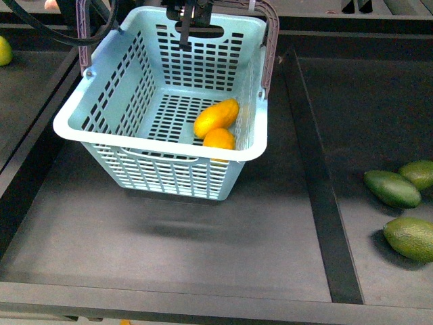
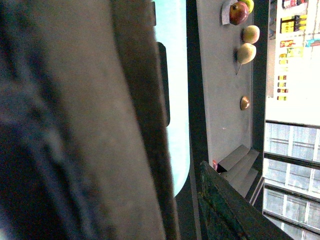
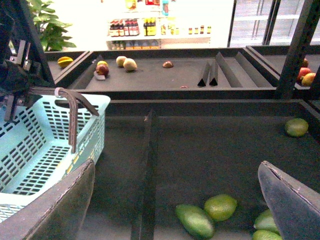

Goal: Pick lemon and mango into basket

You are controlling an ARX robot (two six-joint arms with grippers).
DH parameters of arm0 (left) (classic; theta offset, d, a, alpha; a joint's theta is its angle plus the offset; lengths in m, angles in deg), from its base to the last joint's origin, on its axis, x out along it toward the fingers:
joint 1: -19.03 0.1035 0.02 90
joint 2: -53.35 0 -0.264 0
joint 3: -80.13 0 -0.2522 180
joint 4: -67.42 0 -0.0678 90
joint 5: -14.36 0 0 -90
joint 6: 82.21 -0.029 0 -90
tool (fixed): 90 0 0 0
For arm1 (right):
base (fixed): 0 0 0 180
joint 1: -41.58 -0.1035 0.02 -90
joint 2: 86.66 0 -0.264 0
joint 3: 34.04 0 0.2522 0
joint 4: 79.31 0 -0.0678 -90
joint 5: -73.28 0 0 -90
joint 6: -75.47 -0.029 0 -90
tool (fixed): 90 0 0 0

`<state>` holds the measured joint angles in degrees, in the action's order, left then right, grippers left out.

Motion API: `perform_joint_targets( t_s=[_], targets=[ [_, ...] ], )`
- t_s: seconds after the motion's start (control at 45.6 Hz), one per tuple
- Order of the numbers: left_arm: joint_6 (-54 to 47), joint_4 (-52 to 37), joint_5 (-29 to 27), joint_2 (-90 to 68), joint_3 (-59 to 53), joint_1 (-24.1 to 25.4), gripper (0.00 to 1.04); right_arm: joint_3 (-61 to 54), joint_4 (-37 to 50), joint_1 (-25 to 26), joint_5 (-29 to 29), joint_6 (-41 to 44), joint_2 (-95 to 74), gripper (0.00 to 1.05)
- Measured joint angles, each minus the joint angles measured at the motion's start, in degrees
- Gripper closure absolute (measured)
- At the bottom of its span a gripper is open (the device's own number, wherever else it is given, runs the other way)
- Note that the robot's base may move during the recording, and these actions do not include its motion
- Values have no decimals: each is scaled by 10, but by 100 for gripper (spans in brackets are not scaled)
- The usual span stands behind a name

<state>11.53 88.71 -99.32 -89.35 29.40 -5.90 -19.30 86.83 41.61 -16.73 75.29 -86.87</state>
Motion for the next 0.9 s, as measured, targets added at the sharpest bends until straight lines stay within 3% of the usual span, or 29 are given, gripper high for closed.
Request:
perform_joint_targets(
  t_s=[0.175, 0.636, 0.899],
  targets=[
    [1, 0, 0, 3, -5, 1, 76, 0, 0, 0, 0, 0, 0, 9],
    [-34, -19, -15, 48, -50, 9, 7, 0, 0, 0, 0, 0, 0, 9],
    [-27, -43, -42, 152, -193, 15, 7, 0, 0, 0, 0, 0, 0, 9]
  ],
)
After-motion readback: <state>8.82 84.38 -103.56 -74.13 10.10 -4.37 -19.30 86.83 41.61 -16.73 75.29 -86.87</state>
